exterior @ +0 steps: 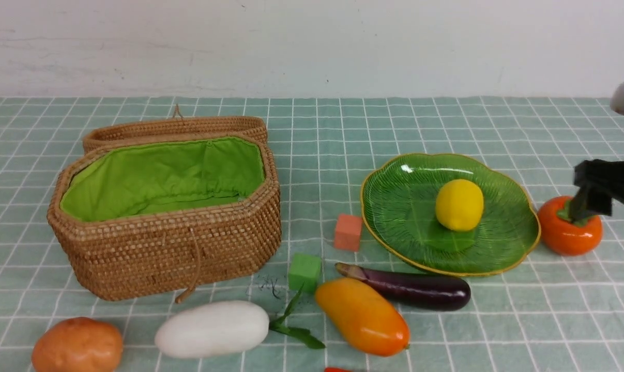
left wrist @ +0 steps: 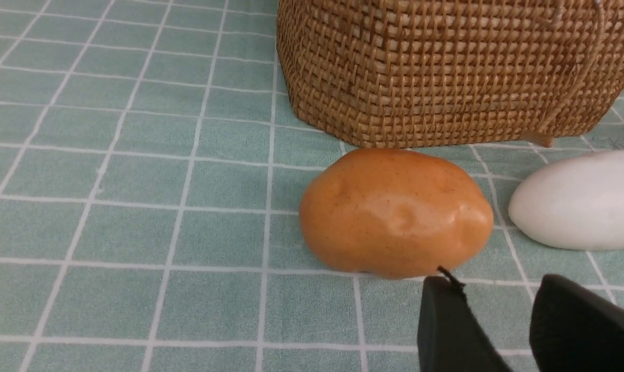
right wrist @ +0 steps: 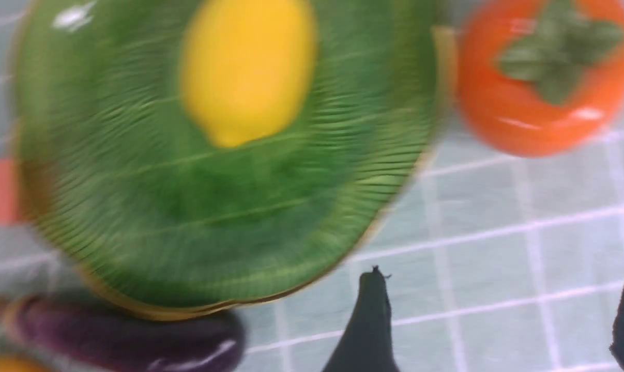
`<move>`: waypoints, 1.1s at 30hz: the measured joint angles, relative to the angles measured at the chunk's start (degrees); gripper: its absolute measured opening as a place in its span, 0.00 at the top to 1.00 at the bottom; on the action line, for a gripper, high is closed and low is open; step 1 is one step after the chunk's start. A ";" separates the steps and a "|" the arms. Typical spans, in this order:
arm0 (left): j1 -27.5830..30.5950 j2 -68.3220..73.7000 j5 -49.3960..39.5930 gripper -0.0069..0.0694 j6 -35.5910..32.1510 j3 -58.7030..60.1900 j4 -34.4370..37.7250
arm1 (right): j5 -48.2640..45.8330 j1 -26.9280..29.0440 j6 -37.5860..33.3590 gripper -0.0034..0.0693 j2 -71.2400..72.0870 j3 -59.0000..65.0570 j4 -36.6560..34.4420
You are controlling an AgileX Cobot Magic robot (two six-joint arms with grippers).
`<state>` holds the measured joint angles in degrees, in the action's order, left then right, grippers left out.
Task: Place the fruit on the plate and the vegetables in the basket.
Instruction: Grab a tomato with your right arm and place it on the plate on the right.
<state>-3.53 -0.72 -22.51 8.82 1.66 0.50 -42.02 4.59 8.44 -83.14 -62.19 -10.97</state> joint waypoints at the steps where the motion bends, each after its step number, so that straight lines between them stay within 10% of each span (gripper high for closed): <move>1: 0.00 0.00 0.00 0.60 0.00 0.00 0.00 | 0.19 2.73 -0.28 0.15 0.08 0.49 -1.11; 13: 0.00 0.00 0.00 0.60 0.00 0.00 0.00 | 0.65 26.27 -19.67 0.15 -1.96 1.10 -31.74; 33: 0.00 0.00 0.00 0.60 0.00 0.00 0.00 | 0.31 26.32 -26.36 0.15 -4.96 1.39 -34.61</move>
<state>-3.53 -0.72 -22.51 8.82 1.66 0.50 -41.72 30.91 -17.92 -88.10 -60.80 -45.58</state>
